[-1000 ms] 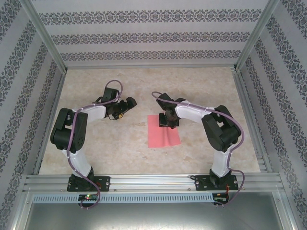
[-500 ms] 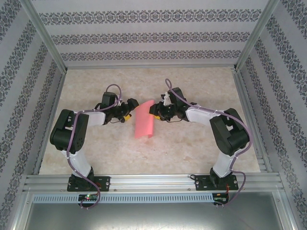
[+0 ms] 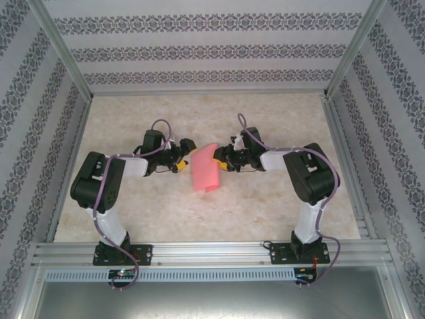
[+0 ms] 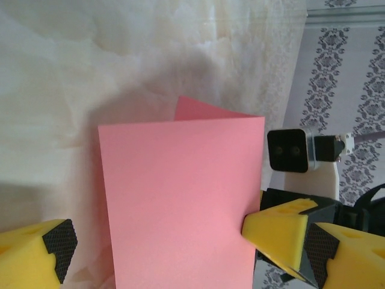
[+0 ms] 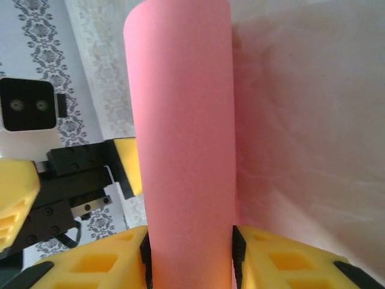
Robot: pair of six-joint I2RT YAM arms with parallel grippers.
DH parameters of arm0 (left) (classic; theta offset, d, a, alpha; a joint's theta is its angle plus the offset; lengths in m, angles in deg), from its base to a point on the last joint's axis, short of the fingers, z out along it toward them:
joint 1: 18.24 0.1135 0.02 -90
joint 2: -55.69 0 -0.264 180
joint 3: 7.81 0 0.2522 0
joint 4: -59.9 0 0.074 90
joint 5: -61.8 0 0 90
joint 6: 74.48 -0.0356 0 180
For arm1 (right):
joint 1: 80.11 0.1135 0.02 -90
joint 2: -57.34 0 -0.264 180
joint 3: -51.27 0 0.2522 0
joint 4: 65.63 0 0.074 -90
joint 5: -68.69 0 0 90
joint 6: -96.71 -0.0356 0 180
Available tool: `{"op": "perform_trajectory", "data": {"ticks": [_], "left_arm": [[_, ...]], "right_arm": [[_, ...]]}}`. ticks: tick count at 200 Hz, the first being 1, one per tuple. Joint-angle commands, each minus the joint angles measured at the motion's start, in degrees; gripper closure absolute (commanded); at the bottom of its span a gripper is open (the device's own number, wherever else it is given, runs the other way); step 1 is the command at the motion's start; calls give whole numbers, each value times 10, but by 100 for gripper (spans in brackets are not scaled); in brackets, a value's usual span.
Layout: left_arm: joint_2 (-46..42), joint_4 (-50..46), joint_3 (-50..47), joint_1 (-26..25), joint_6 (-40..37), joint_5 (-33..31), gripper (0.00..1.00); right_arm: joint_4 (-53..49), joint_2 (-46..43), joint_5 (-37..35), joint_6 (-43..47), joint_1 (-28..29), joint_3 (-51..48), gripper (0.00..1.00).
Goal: Fold a paper plane with a square sheet of paper (pick it up from the middle)
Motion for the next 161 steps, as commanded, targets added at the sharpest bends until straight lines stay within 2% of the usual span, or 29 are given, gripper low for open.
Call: {"op": "perform_trajectory", "data": {"ticks": [1, 48, 122, 161], "left_arm": [[27, 56, 2, -16, 38, 39, 0], [47, 91, 27, -32, 63, 66, 8], [38, 132, 13, -33, 70, 67, 39], [31, 149, 8, -32, 70, 67, 62]], "right_arm": [[76, -1, 38, -42, -13, -11, 58], [166, -8, 67, -116, -27, -25, 58], [161, 1, 70, -111, -39, -40, 59], [126, -1, 71, -82, -43, -45, 59]]}}
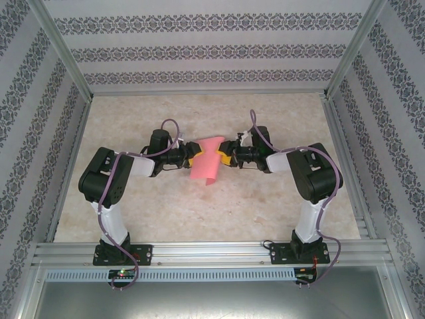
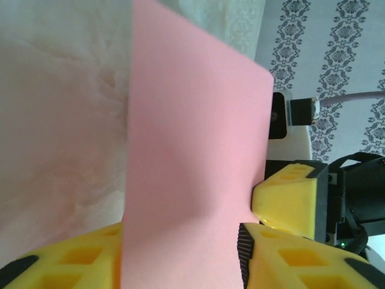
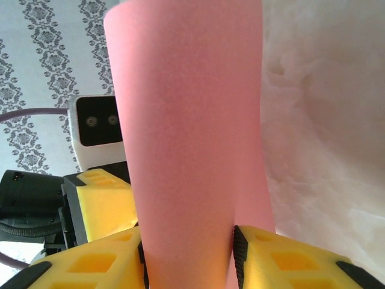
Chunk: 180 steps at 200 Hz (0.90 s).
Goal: Fold a paper plane with a square sheet of paper (pick it up from the middle)
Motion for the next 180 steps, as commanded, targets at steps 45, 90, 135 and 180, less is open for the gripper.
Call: {"op": "perform_trajectory", "data": {"ticks": [45, 90, 135, 180], "left_arm": [[-1, 75, -7, -6, 7, 12, 97], [-4, 55, 0, -11, -3, -10, 100], [-11, -5, 24, -32, -33, -34, 100], [-20, -37, 37, -55, -54, -65, 100]], "right_arm": [[-71, 2, 2, 74, -5, 2, 57], [-165, -13, -23, 138, 0, 21, 45], [-295, -40, -83, 211, 6, 57, 29], [-370, -105, -167, 243, -7, 50, 8]]}}
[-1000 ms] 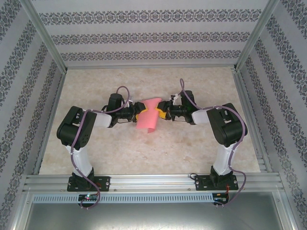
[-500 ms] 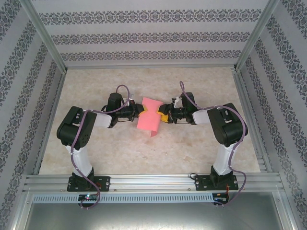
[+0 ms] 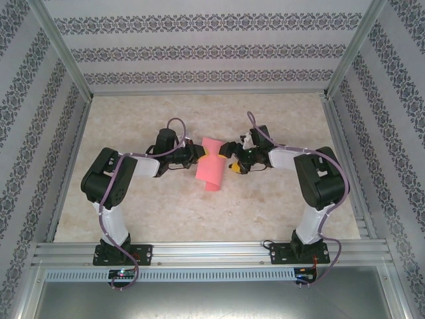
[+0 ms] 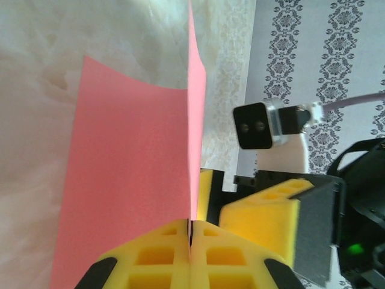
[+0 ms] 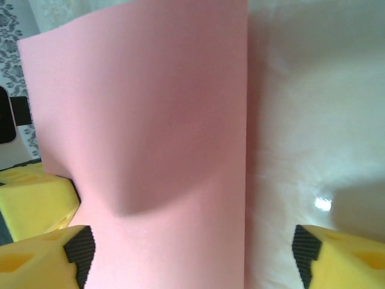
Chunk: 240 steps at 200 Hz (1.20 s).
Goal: Fold a paper plane with a square sheet of paper (pick it up from the middle)
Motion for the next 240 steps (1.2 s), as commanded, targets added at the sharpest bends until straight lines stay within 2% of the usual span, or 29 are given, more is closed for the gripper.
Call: {"op": "perform_trajectory", "data": {"ticks": [1, 21, 52, 81, 134, 172, 216, 240], "left_arm": [[-20, -36, 18, -14, -36, -24, 100], [-27, -67, 26, -24, -54, -42, 100], [-20, -77, 40, -44, -59, -53, 100], [6, -73, 66, -67, -53, -51, 100], [54, -99, 111, -89, -49, -59, 100], [60, -135, 111, -89, -61, -89, 100], [55, -159, 92, -88, -71, -130, 100], [56, -161, 89, -88, -78, -132, 100]], "right_arm": [[-70, -45, -64, 42, -7, 6, 8], [-106, -81, -112, 57, -10, 2, 2], [-143, -131, -194, 67, -11, -9, 2], [-151, -154, -224, 69, -12, -28, 2], [-158, -165, -198, 86, -15, -54, 4], [-164, -144, -128, 120, -9, -48, 11], [-171, -101, -125, 110, 13, -15, 21], [-163, -68, -111, 94, 25, 5, 26]]}}
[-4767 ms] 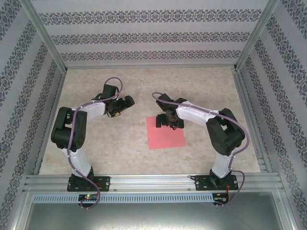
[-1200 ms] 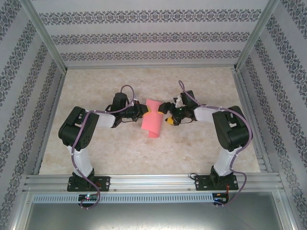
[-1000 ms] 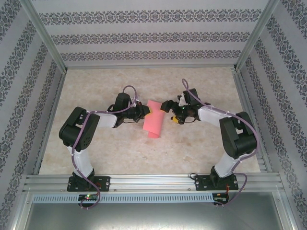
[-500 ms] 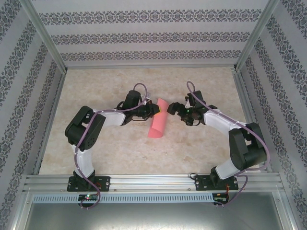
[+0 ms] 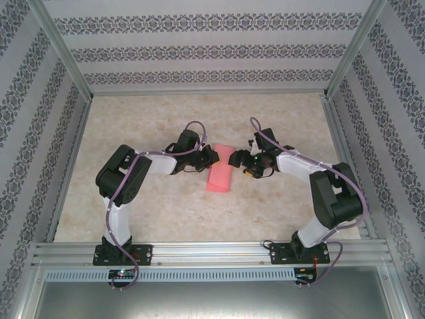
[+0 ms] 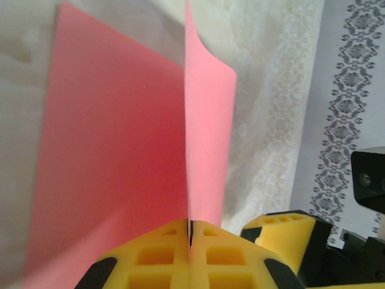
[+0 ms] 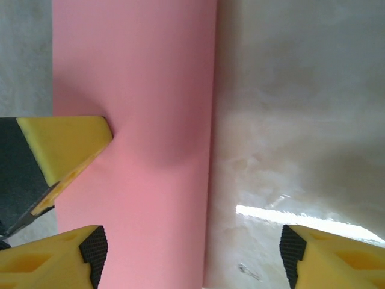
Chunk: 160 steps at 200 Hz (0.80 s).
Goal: Fold a paper plane with a square sheet of paper (pick it up from the middle)
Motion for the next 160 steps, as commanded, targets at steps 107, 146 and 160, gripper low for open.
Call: {"op": "perform_trajectory", "data": {"ticks": [107, 146, 160], "left_arm": [[3, 5, -17, -4, 1, -9, 93], [-11, -12, -13, 1, -6, -13, 70], [-21, -23, -17, 7, -7, -20, 59]], "right_arm": [[-42, 117, -3, -18, 28, 84, 48], [-61, 131, -19, -6, 28, 88, 53], [-70, 135, -32, -2, 29, 89, 54]]}}
